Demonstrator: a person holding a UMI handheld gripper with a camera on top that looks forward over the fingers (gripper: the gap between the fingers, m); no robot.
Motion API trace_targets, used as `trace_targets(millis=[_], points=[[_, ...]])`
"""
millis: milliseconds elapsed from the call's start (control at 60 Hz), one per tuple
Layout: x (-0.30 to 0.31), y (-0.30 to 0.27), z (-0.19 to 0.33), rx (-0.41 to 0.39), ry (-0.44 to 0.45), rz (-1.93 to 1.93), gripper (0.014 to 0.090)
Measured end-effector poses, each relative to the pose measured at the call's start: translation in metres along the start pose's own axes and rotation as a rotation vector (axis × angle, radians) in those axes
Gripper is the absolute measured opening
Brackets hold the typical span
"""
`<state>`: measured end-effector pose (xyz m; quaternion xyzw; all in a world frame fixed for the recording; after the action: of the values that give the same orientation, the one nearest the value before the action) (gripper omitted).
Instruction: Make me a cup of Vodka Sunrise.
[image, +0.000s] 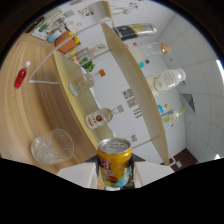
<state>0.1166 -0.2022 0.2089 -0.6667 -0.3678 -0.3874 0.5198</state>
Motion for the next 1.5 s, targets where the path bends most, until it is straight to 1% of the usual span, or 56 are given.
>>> trace_targets(millis=[83, 133, 217, 233, 267, 417, 533, 617, 683, 750, 850, 900, 967, 1067, 1183, 1267, 1367, 1500], points=[[-0.003, -0.011, 0.0, 0.039, 0.029, -0.22, 0.0495], [-0.008, -0.016, -0.002, 0.048, 0.031, -0.341, 0.0495], [-0.012, -0.02, -0.001, 0.047, 0.071, -0.578, 0.0498], [-0.015, -0.021, 0.001, 0.059, 0.076, -0.617, 0.0497], [-0.019, -0.025, 0.0, 0.077, 0.077, -0.685, 0.0497], [-0.04, -0.03, 0.0, 0.093, 0.055, -0.926, 0.0493], [-0.045, -0.032, -0.003, 0.091, 0.035, -0.917, 0.0494], [-0.032, -0.038, -0.008, 0.086, 0.043, -0.831, 0.0498], [-0.018, -0.045, -0.012, 0.098, 0.055, -0.672, 0.0499], [0.005, -0.049, -0.02, 0.098, 0.063, -0.446, 0.0498], [0.054, -0.055, -0.035, 0.126, 0.077, -0.033, 0.0498], [0.076, -0.049, -0.041, 0.147, 0.09, 0.16, 0.0499], [0.103, -0.031, -0.044, 0.147, 0.099, 0.409, 0.0503], [0.12, 0.011, -0.049, 0.151, 0.062, 0.765, 0.0501], [0.111, 0.076, -0.039, 0.097, 0.031, 1.025, 0.0499], [0.085, 0.124, -0.025, 0.027, 0.008, 1.128, 0.0499], [0.042, 0.17, -0.008, -0.062, -0.043, 1.204, 0.05], [-0.014, 0.203, 0.013, -0.146, -0.128, 1.225, 0.0497]])
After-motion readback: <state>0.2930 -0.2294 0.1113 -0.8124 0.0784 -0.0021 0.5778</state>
